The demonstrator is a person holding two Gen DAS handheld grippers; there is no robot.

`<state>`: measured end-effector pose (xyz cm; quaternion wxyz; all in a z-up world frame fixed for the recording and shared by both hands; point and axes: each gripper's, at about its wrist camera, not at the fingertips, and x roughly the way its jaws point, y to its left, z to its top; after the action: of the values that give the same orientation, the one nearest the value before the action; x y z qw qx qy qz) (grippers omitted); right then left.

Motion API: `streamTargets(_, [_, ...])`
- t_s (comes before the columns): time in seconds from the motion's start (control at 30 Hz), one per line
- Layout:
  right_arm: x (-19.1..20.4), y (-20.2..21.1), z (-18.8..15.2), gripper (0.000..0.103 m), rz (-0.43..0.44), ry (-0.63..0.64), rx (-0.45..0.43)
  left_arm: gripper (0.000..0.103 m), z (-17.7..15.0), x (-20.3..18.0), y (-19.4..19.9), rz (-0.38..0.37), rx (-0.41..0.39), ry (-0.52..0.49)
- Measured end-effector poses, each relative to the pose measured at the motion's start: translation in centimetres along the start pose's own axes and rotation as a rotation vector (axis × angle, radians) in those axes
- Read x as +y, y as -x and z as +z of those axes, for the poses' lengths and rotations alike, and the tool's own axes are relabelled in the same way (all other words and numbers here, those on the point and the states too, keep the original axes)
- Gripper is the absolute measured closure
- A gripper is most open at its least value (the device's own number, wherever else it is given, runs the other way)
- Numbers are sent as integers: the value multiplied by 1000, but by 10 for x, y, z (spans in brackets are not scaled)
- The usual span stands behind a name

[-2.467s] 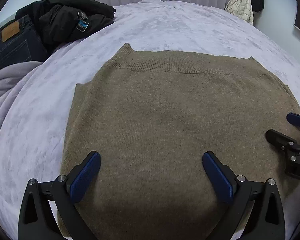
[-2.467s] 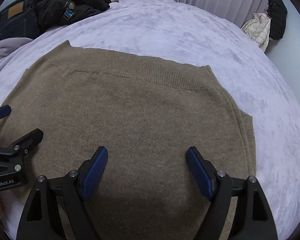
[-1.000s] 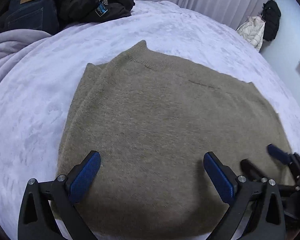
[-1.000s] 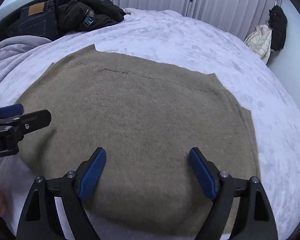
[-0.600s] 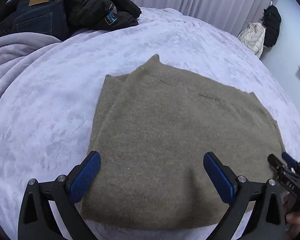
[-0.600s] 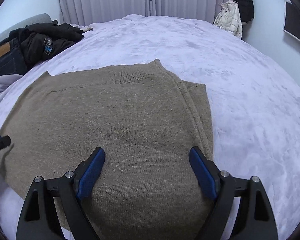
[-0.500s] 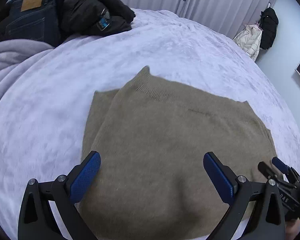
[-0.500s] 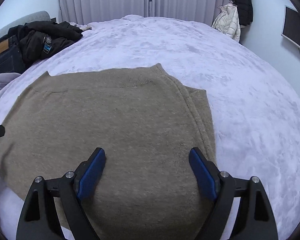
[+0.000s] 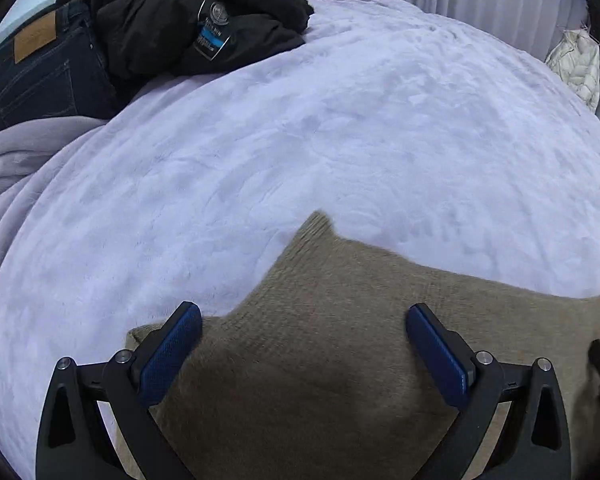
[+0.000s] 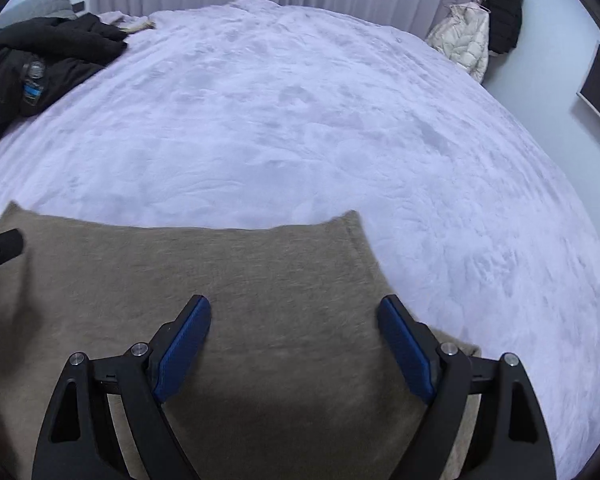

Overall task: Fold small clothes
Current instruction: 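Move the left tool to the sweater side edge and grasp it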

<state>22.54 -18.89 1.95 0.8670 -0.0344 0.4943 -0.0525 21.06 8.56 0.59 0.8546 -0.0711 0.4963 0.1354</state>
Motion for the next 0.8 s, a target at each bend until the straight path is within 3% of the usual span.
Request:
streamTargets(0.07, [-29,-7,-2,13,77,-147,2,0,-1,27,-12,-113,23,121])
streamTargets(0.13, [-41,-8,-7,13,96,-212,-17,0,-1,36,-15,-133,17,157])
streamTargets(0.27, [-32,-10,-6,11,50,-168,-4,0,1,26,-5,-84,32,94])
streamTargets(0.37, [-32,4,-6,11,31,-171,-4,0,-4,36,30,-115,4,47])
streamTargets(0.43, [-32,33,-14,11,48,-178,-60,0,-17,52,55,-124,-33,24])
streamTargets(0.53, [-15,74,-39,10,125,-123,-98,0,-46,83,75,-143,-28,18])
streamTargets(0.6, [9,88,-57,10,170,-41,-96,0,-64,101,71,-156,15,10])
streamTargets(0.67, [39,89,-77,10,175,73,-79,0,-81,111,54,-114,59,-18])
streamTargets(0.73, [63,75,-95,9,137,160,-35,0,-86,124,44,-192,74,16])
streamTargets(0.8, [64,70,-105,8,125,160,-50,0,-84,135,52,-236,82,67])
